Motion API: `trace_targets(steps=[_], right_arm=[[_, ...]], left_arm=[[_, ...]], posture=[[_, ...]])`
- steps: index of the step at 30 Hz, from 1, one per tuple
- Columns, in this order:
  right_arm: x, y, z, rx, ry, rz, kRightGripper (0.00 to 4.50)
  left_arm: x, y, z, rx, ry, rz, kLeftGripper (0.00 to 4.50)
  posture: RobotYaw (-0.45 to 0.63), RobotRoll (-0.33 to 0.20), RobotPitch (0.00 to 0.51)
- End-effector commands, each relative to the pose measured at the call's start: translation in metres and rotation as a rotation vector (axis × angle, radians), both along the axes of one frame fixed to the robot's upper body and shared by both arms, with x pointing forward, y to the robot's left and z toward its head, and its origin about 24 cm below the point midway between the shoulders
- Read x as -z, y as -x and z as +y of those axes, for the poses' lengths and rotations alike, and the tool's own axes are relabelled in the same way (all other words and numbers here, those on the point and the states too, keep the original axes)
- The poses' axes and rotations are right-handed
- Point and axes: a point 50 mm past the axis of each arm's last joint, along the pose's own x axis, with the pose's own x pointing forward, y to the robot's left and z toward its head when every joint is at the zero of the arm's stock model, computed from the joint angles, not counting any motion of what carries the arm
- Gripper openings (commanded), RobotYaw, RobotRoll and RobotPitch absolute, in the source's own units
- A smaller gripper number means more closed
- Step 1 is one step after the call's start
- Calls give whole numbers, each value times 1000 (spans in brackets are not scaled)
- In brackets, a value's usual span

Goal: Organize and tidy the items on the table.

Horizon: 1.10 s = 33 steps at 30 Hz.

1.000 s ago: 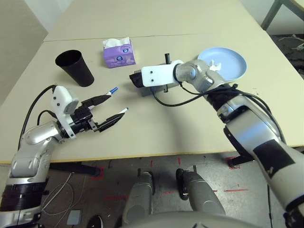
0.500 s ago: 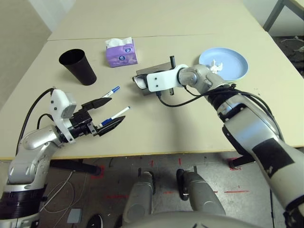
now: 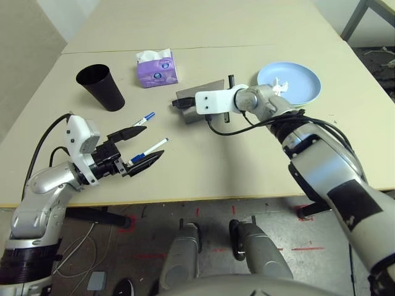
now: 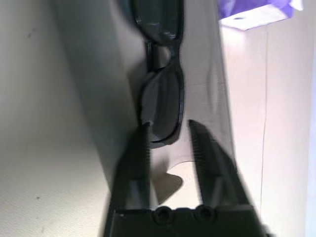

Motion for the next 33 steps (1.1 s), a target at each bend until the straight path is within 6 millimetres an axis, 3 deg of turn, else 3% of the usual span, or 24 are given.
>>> trace_targets(steps=[1, 6, 22, 33], right_arm=[[2, 3, 3, -21, -26, 35, 2644], [-1, 6, 9, -42, -66, 57, 4477], [-6, 9, 25, -39, -186, 100, 4477], [-12, 4, 28, 14, -198, -12, 4477]], left_arm=[[1, 0, 3, -7, -11, 13, 4500], [4, -1, 2, -1, -12, 19, 4500], [7, 2, 2, -8, -23, 24, 4500], [7, 2, 2, -12, -20, 16, 4500]], posture=[[-9, 0, 214], [-10, 0, 212], [-3, 0, 214], [4, 0, 214]])
